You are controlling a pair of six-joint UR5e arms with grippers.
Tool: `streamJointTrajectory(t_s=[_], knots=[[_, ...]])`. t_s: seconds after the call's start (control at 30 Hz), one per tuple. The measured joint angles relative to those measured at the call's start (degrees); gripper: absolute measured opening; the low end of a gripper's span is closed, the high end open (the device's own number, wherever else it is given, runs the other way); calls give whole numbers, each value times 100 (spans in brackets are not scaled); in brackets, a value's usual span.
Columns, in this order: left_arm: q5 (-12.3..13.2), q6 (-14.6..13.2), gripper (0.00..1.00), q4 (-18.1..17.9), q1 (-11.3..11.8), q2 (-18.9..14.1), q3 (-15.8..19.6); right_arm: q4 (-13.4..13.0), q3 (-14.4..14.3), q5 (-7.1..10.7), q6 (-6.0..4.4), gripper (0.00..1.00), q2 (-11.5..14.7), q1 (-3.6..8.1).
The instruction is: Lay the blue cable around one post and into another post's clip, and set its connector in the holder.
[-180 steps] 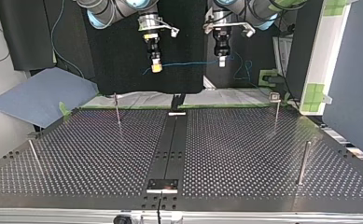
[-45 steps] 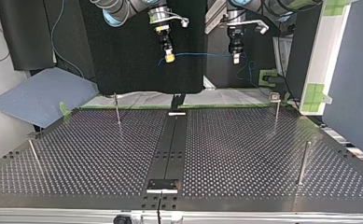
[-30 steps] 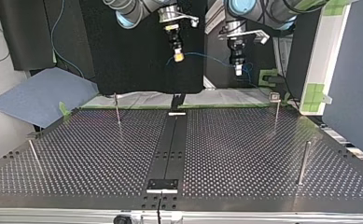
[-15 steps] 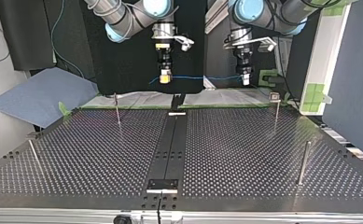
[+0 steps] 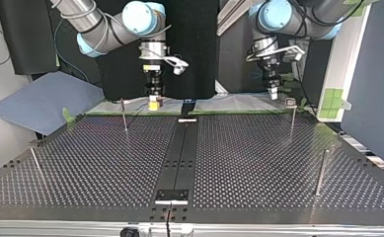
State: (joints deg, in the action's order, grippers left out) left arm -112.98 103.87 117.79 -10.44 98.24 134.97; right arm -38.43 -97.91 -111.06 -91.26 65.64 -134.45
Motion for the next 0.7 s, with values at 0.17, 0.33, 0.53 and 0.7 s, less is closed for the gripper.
streamJointTrajectory(t_s=[0.17, 0.33, 0.53, 0.7], knots=[[-55, 117, 0, 252, 13, -250, -234, 240, 76, 243, 107, 0, 241, -27], [-113, 305, 0, 462, 27, -458, -349, 499, 318, 514, 198, 0, 513, -147], [-154, 546, 0, 733, 91, -733, -466, 685, 617, 774, 218, 0, 721, -275], [-165, 635, 0, 1002, 163, -998, -619, 847, 820, 825, 220, 0, 760, -370]])
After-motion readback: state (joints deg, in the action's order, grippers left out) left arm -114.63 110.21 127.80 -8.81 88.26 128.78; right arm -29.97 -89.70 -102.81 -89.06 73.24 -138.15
